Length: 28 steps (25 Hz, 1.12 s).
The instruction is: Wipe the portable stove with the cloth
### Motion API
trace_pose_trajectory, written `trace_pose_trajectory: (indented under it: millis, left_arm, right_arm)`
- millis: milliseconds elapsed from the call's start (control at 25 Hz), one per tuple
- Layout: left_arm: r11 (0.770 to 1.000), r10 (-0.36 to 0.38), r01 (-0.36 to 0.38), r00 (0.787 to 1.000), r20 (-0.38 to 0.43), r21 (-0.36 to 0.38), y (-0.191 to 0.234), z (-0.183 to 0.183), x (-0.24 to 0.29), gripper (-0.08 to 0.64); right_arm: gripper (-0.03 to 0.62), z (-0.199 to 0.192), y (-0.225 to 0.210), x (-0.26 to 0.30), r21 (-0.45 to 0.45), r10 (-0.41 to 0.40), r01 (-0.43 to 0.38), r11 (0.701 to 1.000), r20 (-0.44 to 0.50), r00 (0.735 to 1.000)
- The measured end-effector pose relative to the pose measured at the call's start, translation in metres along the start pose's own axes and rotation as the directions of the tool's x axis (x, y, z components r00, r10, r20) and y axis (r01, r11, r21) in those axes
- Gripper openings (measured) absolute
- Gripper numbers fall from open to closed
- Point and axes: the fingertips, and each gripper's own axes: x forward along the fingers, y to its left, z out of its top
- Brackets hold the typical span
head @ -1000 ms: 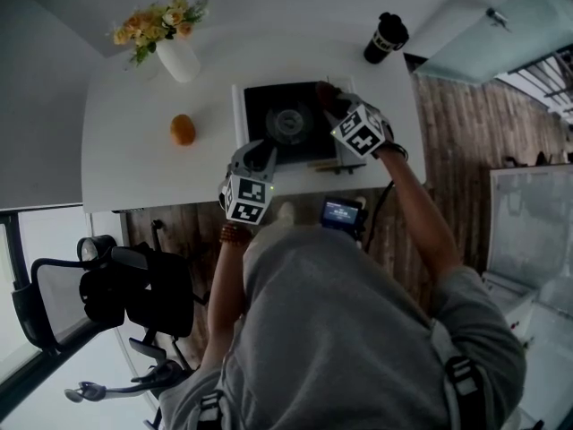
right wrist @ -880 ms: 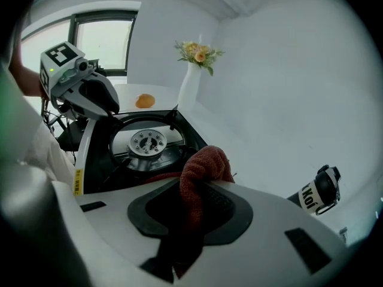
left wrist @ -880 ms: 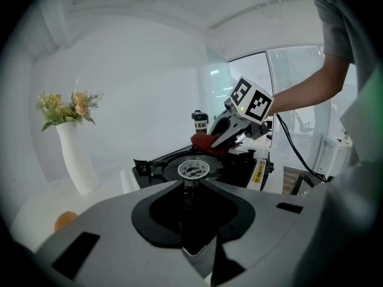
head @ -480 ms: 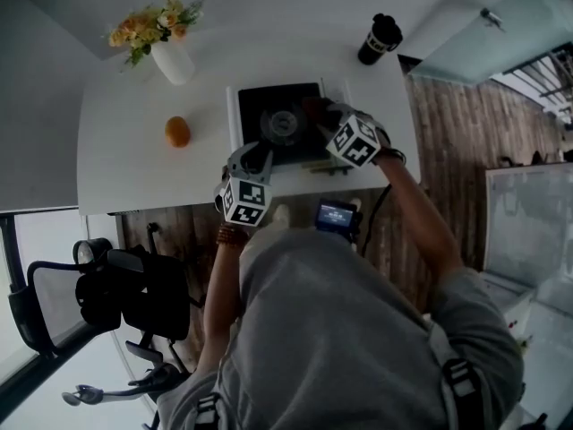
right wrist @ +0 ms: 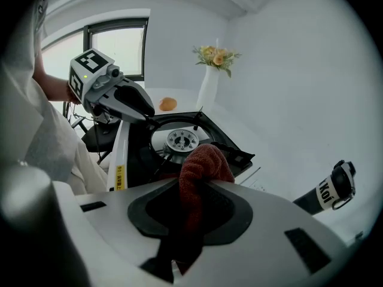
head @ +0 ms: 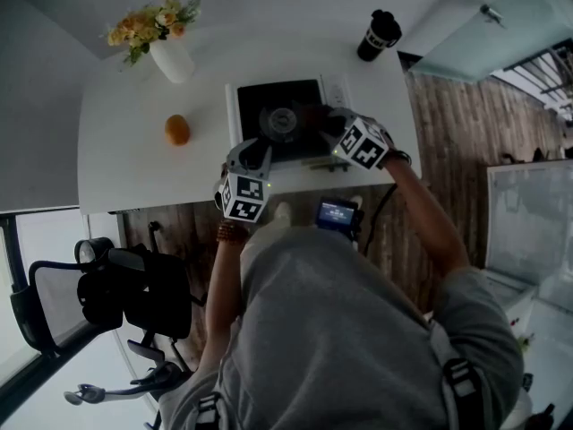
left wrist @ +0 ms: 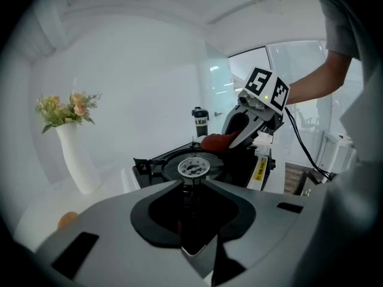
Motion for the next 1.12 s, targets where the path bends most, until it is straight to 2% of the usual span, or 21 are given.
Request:
trace_pose_trajectory:
  millis: [240,480,920,1000,1120]
  left_arm:
    - [1.000,-0.004,0.004,1.000,0.001,-0.006,0.001,-0.001,0.000,0.107]
    - [1.000,0.004,-0.004,1.000,-0.006,-0.011,0.001,-0.001,0.000,0.109]
    - [1.000,-0.008,0.008,1.000,0.006,-0.030,0.003,0.000,-0.001,0.108]
    - [1.000,-0.012,0.012,1.000,0.008,-0.027,0.002,0.000,-0.001,0.109]
    - [1.000,-0.024,0.024,1.000,0.010,-0.019,0.000,-0.001,-0.001,0.109]
  right_arm:
    - [0.095,-0.003,0.010,-0.004,-0.005,0.054,-0.054,0.999,0.002,0.999]
    - [0.094,-0.006,0.018,-0.011,0.042,0.138,-0.139,0.989,0.018,0.990]
    - [0.094,-0.014,0.020,-0.012,0.068,0.203,-0.208,0.976,0.075,0.976]
    - [0.097,-0.014,0.020,-0.014,0.050,0.211,-0.216,0.975,0.093,0.973]
    - [0.131,-0.009,0.024,-0.021,-0.029,0.201,-0.199,0.980,0.137,0.970]
